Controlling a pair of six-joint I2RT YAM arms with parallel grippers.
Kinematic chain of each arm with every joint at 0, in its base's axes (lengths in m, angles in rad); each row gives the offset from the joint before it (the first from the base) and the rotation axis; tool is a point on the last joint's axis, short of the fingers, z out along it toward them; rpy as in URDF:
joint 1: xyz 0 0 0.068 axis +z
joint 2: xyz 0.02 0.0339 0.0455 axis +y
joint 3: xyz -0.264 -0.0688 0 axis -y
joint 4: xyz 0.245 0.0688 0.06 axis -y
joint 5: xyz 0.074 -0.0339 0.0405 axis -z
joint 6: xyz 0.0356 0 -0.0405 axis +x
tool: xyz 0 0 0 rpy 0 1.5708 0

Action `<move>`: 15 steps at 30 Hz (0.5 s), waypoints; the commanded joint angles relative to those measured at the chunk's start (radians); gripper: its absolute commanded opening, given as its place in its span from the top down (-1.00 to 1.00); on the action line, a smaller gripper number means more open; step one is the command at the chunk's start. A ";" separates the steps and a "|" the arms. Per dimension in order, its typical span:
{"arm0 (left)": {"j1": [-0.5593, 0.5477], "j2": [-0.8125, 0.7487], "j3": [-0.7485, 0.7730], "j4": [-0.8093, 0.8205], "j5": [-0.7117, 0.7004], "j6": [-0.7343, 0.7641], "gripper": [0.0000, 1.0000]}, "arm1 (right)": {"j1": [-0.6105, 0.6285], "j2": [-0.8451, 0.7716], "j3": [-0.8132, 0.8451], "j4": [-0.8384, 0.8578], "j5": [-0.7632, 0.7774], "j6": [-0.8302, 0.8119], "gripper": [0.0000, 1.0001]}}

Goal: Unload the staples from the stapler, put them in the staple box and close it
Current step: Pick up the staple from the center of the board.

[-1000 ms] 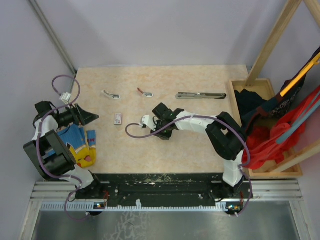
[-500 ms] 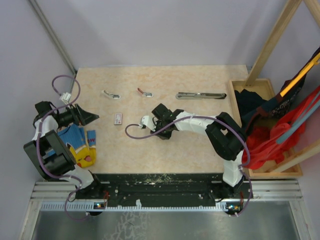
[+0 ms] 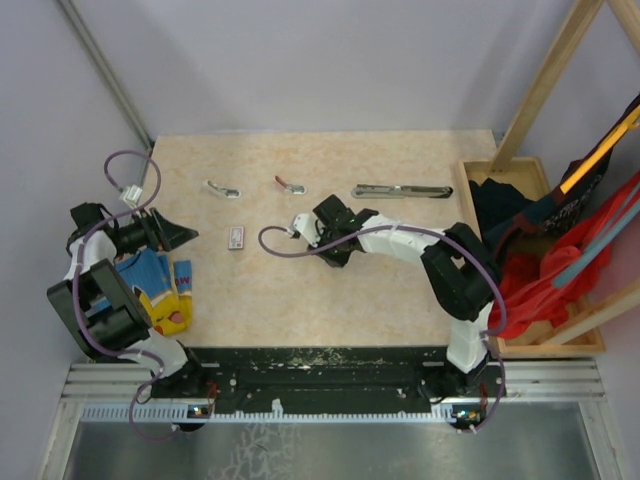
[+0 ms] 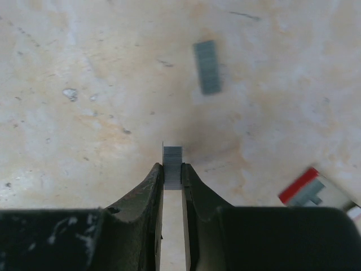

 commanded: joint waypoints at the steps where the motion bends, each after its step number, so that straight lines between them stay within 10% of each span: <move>1: 0.007 0.009 0.013 -0.008 0.025 0.021 -1.00 | -0.062 -0.093 0.065 0.047 0.042 0.065 0.74; 15: 0.007 0.007 0.013 -0.008 0.021 0.022 -1.00 | -0.176 -0.068 0.074 0.127 0.214 0.222 0.77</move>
